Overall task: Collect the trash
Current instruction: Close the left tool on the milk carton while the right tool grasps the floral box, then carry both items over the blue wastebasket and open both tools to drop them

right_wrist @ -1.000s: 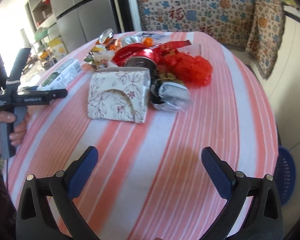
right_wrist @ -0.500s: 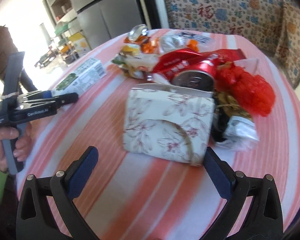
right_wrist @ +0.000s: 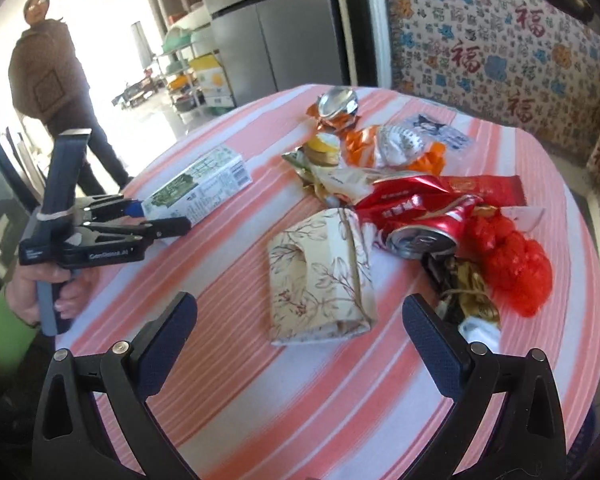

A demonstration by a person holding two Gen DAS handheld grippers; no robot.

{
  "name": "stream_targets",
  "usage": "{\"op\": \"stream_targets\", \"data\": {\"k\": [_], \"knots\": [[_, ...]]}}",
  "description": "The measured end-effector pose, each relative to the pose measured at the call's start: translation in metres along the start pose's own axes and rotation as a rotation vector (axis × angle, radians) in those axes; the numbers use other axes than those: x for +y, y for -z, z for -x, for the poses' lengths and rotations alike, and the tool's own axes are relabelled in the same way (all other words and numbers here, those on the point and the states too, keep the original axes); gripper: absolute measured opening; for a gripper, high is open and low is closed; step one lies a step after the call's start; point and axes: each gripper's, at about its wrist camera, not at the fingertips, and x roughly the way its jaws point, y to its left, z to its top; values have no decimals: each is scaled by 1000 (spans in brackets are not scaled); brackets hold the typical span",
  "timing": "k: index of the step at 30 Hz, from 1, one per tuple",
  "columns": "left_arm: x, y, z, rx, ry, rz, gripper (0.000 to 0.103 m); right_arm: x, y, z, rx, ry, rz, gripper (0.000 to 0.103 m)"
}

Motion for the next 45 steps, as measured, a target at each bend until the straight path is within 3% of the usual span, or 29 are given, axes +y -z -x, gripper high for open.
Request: {"op": "stream_targets", "data": {"k": [3, 6, 8, 9, 10, 19, 26, 34, 39, 45], "knots": [[-4, 3, 7, -1, 12, 0, 50, -6, -6, -21, 51, 70, 31, 99], [-4, 9, 12, 6, 29, 26, 50, -16, -10, -32, 94, 68, 6, 97], [-5, 13, 15, 8, 35, 37, 50, -19, -8, -28, 102, 39, -29, 76], [-6, 15, 17, 7, 36, 41, 50, -22, -6, -25, 105, 15, -58, 50], [-8, 17, 18, 7, 38, 46, 50, -22, -3, -19, 98, 4, -80, 42], [-51, 26, 38, -26, 101, 26, 49, -10, 44, 52, 2, -15, -160, 40], [-119, 19, 47, -34, 171, -68, 49, -52, 89, 119, -106, 24, -307, 40], [-247, -9, 49, -37, 334, -215, 49, -164, 154, 221, -231, 277, -541, 40], [-350, -28, 37, -11, 475, -318, 49, -234, 203, 261, -190, 473, -655, 40], [-470, -41, -12, 87, 559, -389, 49, -299, 250, 275, -155, 584, -761, 40]]}}
